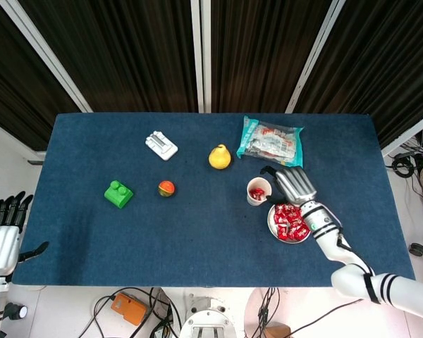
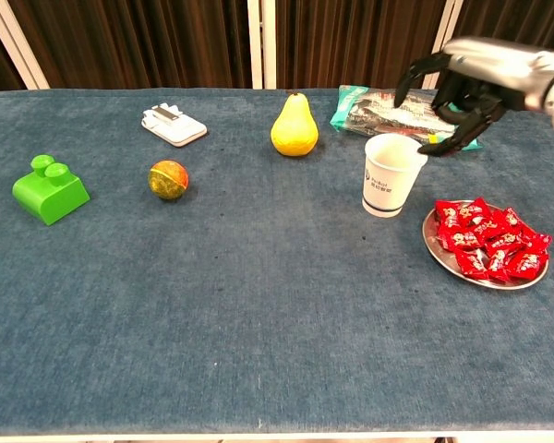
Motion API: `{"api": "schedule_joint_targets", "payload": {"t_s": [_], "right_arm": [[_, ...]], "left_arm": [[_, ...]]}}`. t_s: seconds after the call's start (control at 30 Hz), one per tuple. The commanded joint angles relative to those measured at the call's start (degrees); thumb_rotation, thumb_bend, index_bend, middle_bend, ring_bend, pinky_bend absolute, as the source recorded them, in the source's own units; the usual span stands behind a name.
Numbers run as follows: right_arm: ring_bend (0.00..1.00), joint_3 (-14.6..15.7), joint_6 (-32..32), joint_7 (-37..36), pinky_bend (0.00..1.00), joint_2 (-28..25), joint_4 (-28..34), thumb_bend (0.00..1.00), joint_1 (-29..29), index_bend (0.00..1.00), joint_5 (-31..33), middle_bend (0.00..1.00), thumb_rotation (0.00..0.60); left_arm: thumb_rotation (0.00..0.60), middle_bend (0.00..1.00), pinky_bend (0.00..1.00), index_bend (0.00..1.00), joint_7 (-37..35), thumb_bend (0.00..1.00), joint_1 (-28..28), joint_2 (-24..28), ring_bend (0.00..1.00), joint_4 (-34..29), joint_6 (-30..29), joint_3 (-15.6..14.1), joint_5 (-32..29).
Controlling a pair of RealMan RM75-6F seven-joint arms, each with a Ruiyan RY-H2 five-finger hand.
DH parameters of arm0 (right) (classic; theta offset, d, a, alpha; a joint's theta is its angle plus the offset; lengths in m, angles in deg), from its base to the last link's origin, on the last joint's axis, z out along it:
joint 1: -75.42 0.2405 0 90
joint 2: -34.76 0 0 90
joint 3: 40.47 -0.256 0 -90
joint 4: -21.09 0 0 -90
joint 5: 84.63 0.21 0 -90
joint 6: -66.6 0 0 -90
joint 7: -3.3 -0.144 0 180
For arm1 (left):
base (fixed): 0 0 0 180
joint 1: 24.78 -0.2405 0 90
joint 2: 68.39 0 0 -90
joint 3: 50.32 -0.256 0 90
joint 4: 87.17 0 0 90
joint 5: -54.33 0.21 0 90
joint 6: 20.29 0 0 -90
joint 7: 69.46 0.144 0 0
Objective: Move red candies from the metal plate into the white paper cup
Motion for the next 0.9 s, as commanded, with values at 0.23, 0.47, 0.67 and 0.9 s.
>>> {"api": "schedule_joint_targets", "payload": {"t_s": [0.23, 0.47, 0.67, 0.9], "right_arm": [[1.00, 9.60, 2.58, 4.10, 1.00, -5.49, 2.26, 0.35, -7.76, 0.45, -4.16, 0.94, 0.600], [1.00, 8.60, -0.98, 6.00, 1.00, -1.48, -3.26, 0.35, -6.67, 0.47, -1.27, 0.94, 0.600], [1.00, 7.20, -2.93, 5.95, 1.00, 1.60, -6.81, 0.35, -5.32, 0.48, -0.43, 0.94, 0.600], [1.00, 6.29, -3.88, 6.05, 1.00, 3.72, -8.76, 0.35, -4.32, 0.48, -0.41, 0.94, 0.600]], "left_arm": [[0.600, 0.00, 0.00, 0.00, -0.14, 0.00, 0.75, -0.64, 0.00, 0.49, 0.15, 0.11, 0.98], [0.600, 0.00, 0.00, 0.00, 0.01, 0.00, 0.42, -0.45, 0.00, 0.10, -0.48, 0.00, 1.05], [0.600, 0.00, 0.00, 0.00, 0.17, 0.00, 0.18, -0.32, 0.00, 0.02, -0.57, -0.13, 0.83], [0.600, 0.00, 0.00, 0.00, 0.20, 0.00, 0.13, -0.38, 0.00, 0.20, -0.47, -0.16, 0.62]]}}
